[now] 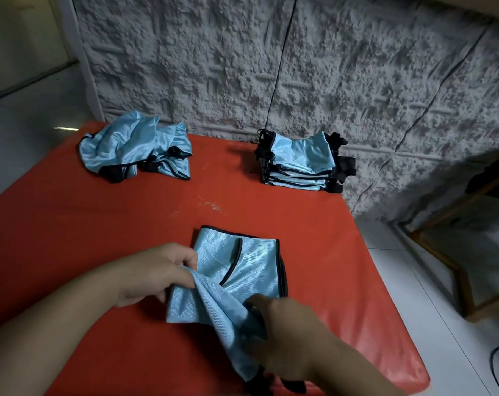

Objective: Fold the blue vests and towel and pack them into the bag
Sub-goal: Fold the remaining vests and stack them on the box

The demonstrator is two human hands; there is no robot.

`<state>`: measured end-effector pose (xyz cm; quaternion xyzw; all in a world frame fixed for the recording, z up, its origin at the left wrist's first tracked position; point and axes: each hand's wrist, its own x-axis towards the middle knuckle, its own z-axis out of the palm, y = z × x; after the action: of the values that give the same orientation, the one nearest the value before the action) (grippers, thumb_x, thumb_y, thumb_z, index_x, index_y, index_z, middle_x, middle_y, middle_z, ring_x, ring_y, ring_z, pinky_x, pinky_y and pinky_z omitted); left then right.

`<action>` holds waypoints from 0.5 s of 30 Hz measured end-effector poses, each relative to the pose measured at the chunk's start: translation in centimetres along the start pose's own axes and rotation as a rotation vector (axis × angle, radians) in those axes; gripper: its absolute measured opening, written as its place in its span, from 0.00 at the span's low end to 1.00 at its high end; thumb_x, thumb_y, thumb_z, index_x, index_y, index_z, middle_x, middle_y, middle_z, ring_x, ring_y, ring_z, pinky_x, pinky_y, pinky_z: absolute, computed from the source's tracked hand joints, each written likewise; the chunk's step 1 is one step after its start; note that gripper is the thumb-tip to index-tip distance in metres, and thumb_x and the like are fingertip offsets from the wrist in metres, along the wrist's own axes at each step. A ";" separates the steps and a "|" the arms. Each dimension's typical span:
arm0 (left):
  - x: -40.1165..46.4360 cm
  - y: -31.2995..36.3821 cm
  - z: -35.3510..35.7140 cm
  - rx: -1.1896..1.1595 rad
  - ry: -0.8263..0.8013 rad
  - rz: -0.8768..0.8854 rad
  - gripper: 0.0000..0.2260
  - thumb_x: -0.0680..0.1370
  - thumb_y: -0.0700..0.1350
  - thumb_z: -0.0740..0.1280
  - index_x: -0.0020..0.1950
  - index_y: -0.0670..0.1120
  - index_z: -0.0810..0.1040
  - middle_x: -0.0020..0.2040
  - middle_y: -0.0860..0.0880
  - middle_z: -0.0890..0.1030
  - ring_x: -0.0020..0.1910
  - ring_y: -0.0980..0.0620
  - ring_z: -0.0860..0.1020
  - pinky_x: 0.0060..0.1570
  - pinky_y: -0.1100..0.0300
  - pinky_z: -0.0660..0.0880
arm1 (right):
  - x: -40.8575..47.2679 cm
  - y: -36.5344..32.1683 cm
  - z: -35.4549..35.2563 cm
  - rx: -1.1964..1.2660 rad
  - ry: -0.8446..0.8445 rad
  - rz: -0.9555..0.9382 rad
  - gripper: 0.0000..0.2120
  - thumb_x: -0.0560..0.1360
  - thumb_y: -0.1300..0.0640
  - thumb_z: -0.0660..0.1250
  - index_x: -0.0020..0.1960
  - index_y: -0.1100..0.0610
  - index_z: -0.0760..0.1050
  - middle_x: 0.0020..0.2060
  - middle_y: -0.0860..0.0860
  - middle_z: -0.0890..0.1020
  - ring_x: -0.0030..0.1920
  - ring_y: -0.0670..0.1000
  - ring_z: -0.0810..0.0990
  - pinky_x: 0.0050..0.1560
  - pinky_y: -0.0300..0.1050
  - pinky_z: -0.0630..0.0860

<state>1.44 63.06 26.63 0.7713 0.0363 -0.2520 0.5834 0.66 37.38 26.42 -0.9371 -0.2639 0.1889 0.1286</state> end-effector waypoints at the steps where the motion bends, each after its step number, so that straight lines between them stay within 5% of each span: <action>1: 0.1 0.1 0.2 0.001 0.008 0.002 0.04 0.65 0.43 0.70 0.35 0.49 0.76 0.32 0.49 0.77 0.33 0.53 0.77 0.30 0.60 0.70 | 0.1 -0.8 0.2 0.041 0.039 0.024 0.27 0.68 0.31 0.66 0.61 0.44 0.69 0.50 0.45 0.80 0.52 0.53 0.81 0.47 0.45 0.75; 4: 0.7 0.3 1.0 0.048 0.040 0.017 0.03 0.65 0.46 0.69 0.34 0.50 0.75 0.32 0.48 0.75 0.32 0.52 0.74 0.28 0.61 0.68 | 0.4 -3.7 1.6 0.082 0.151 0.083 0.50 0.63 0.22 0.65 0.76 0.46 0.58 0.64 0.46 0.77 0.64 0.51 0.77 0.60 0.48 0.73; 6: 1.1 0.4 1.3 0.076 0.062 0.031 0.04 0.65 0.47 0.69 0.33 0.51 0.75 0.32 0.47 0.73 0.31 0.52 0.72 0.27 0.60 0.66 | 1.2 -4.9 2.9 0.037 0.181 0.127 0.52 0.64 0.23 0.67 0.77 0.51 0.53 0.63 0.49 0.76 0.64 0.54 0.76 0.61 0.51 0.72; 9: 1.5 0.7 1.4 0.085 0.090 0.035 0.04 0.65 0.48 0.69 0.34 0.52 0.75 0.34 0.45 0.72 0.32 0.51 0.71 0.28 0.60 0.65 | 2.6 -5.0 4.5 -0.103 0.306 0.098 0.32 0.66 0.42 0.68 0.64 0.55 0.63 0.45 0.50 0.81 0.45 0.56 0.82 0.39 0.50 0.73; 11: 1.6 0.8 1.1 0.081 0.104 0.037 0.04 0.64 0.48 0.68 0.35 0.50 0.74 0.36 0.44 0.72 0.33 0.50 0.71 0.28 0.60 0.65 | 2.6 -4.6 3.9 -0.110 0.370 0.062 0.19 0.55 0.52 0.67 0.44 0.51 0.66 0.28 0.47 0.76 0.25 0.52 0.76 0.24 0.40 0.55; 13: 1.5 0.9 0.7 0.067 0.114 0.027 0.04 0.64 0.47 0.68 0.35 0.50 0.74 0.37 0.44 0.73 0.36 0.48 0.72 0.30 0.58 0.65 | 2.4 -3.9 3.0 -0.139 0.358 0.035 0.18 0.55 0.55 0.67 0.38 0.49 0.60 0.26 0.48 0.75 0.22 0.53 0.71 0.24 0.41 0.46; 15: 1.3 0.9 0.2 0.046 0.107 0.026 0.04 0.64 0.45 0.68 0.34 0.50 0.74 0.37 0.43 0.74 0.37 0.47 0.74 0.32 0.57 0.66 | 2.1 -2.8 1.8 -0.168 0.328 0.074 0.11 0.65 0.56 0.67 0.39 0.51 0.64 0.34 0.50 0.80 0.32 0.57 0.75 0.26 0.45 0.55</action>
<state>2.83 62.26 26.83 0.7971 0.0518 -0.2036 0.5661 0.32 41.13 25.14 -0.9719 -0.2194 0.0154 0.0841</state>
